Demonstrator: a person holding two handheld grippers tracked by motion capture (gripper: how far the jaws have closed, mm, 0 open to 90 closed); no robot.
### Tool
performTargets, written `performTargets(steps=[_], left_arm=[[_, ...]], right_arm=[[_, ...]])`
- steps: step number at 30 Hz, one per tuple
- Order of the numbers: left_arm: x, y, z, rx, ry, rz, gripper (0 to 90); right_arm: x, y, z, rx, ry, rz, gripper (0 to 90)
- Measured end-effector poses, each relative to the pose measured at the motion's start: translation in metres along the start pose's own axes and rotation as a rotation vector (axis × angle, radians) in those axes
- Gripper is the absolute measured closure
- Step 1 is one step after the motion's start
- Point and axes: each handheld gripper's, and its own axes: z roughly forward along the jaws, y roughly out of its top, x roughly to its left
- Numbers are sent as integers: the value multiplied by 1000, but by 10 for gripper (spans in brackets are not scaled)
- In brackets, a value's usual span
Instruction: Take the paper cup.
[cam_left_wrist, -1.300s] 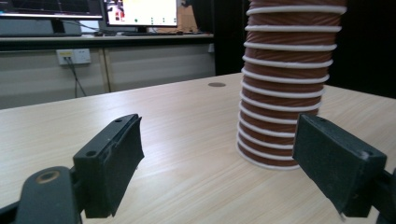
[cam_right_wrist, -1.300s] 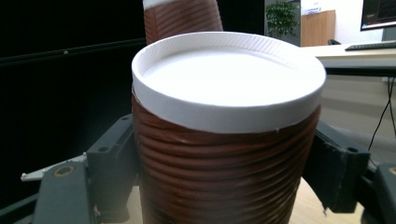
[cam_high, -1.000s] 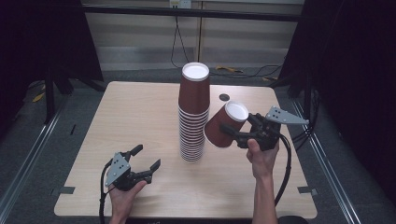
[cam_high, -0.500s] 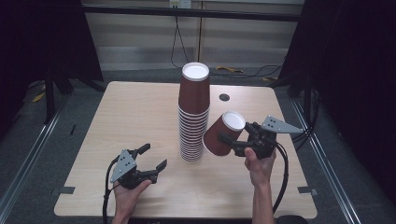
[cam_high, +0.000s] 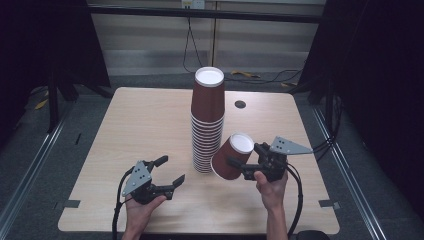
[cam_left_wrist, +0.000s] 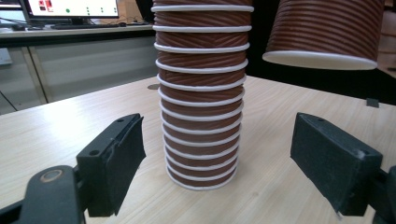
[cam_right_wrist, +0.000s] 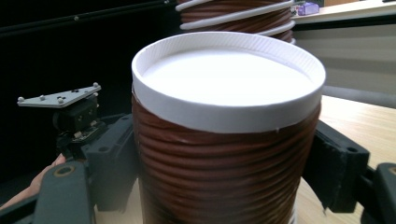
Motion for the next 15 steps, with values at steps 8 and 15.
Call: performTargets(steps=[8, 15], left_arm=[[-8, 4, 6, 11, -30, 14, 173], [-13, 8, 11, 6, -85, 10, 172]], right_arm=[[4, -11, 11, 13, 36, 2, 215], [9, -13, 17, 26, 59, -13, 215]])
